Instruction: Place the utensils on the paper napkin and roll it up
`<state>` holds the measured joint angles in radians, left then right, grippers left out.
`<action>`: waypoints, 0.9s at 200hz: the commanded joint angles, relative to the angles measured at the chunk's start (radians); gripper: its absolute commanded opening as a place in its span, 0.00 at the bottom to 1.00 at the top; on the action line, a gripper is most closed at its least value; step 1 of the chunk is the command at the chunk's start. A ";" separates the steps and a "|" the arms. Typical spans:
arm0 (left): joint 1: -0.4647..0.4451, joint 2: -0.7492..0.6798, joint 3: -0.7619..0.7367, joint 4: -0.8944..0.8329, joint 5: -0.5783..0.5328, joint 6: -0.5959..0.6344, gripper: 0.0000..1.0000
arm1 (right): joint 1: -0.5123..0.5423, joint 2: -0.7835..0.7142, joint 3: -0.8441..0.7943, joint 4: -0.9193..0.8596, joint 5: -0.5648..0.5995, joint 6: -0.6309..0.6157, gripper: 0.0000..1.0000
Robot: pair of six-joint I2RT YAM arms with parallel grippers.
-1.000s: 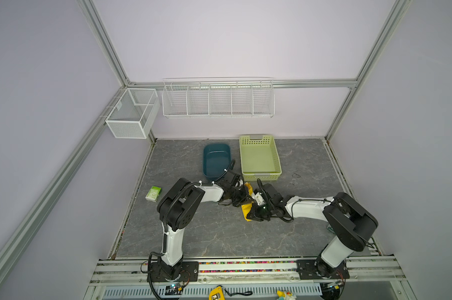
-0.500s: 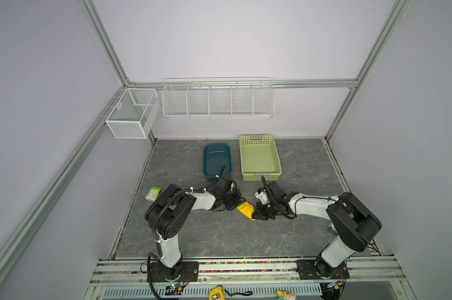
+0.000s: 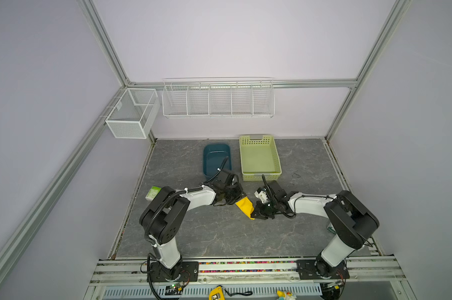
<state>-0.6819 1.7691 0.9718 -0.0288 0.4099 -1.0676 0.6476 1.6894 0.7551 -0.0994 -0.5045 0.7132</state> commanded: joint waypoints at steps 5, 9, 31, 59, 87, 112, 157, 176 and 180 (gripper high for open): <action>-0.008 0.015 0.044 -0.051 0.002 0.036 0.00 | 0.019 0.093 -0.039 -0.111 0.143 -0.019 0.07; -0.010 0.018 0.047 -0.050 0.002 0.035 0.00 | 0.023 0.095 -0.039 -0.112 0.147 -0.020 0.07; -0.015 0.039 0.075 -0.056 0.010 0.042 0.00 | 0.039 0.116 -0.033 -0.114 0.164 -0.018 0.07; -0.019 0.085 0.125 -0.089 0.038 0.068 0.00 | 0.047 0.130 -0.034 -0.105 0.170 -0.013 0.07; -0.022 0.144 0.160 -0.100 0.084 0.086 0.00 | 0.047 0.126 -0.040 -0.095 0.169 -0.012 0.07; -0.030 0.193 0.177 -0.064 0.143 0.076 0.00 | 0.048 0.126 -0.043 -0.086 0.167 -0.012 0.07; -0.086 0.270 0.252 -0.083 0.247 0.124 0.00 | 0.048 0.125 -0.046 -0.072 0.159 -0.011 0.07; -0.101 0.286 0.251 -0.103 0.271 0.155 0.00 | 0.048 0.127 -0.046 -0.071 0.158 -0.012 0.07; -0.103 0.286 0.251 -0.113 0.273 0.164 0.00 | 0.048 0.126 -0.046 -0.070 0.156 -0.012 0.07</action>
<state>-0.7341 2.0235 1.1900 -0.1249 0.5858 -0.9646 0.6842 1.7302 0.7712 -0.0216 -0.4953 0.7254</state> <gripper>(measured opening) 0.048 0.073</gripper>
